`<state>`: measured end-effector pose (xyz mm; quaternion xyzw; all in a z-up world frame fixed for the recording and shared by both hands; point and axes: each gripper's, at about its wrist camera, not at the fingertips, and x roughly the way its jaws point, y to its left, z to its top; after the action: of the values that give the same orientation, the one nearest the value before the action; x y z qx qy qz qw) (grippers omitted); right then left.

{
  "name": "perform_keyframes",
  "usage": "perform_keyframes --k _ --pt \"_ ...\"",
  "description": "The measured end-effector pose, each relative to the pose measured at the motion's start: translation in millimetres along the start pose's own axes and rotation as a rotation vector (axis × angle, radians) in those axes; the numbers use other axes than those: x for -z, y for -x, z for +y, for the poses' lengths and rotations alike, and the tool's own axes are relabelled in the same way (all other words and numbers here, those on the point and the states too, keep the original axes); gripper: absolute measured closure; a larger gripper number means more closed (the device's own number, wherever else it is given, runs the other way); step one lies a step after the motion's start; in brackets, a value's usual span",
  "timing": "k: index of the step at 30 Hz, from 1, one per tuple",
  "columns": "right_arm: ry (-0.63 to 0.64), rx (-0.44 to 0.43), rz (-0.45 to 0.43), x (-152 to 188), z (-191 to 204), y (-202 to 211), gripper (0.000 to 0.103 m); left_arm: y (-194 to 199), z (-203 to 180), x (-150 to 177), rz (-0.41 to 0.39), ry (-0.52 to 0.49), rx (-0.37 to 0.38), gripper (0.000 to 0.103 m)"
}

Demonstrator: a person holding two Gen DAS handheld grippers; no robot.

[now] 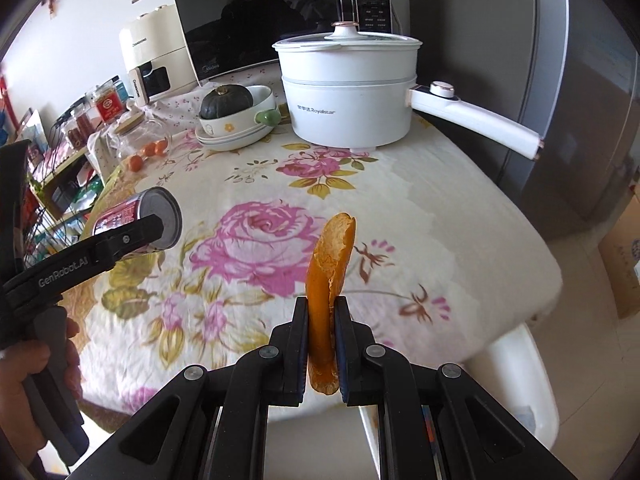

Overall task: Collect trash
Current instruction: 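Carry the milk can and orange peel over the white bin with both grippers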

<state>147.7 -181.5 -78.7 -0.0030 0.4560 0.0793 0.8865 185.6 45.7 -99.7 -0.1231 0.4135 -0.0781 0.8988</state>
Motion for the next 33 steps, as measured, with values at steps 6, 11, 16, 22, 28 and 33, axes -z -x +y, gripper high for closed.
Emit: perform_keyframes --k 6,11,16,22,28,33 --pt "-0.015 0.022 0.005 23.6 -21.8 19.9 0.091 19.0 -15.4 24.5 0.021 -0.012 0.062 0.013" --pt "-0.092 -0.019 0.064 37.5 -43.9 28.6 0.091 21.6 -24.0 39.2 0.057 0.031 0.136 0.013" --pt "-0.089 -0.003 0.101 44.7 -55.4 34.4 0.091 18.1 -48.6 53.0 0.092 -0.005 0.189 0.013" --pt "-0.123 0.035 0.122 52.0 -82.9 40.6 0.090 9.4 -85.2 68.8 0.141 -0.100 0.230 0.013" --pt "-0.187 0.088 0.131 61.0 -117.6 44.6 0.090 -6.7 -122.2 83.1 0.192 -0.173 0.267 0.013" --pt "-0.218 0.124 0.150 72.2 -144.3 46.4 0.090 -18.5 -154.7 96.3 0.228 -0.233 0.293 0.012"
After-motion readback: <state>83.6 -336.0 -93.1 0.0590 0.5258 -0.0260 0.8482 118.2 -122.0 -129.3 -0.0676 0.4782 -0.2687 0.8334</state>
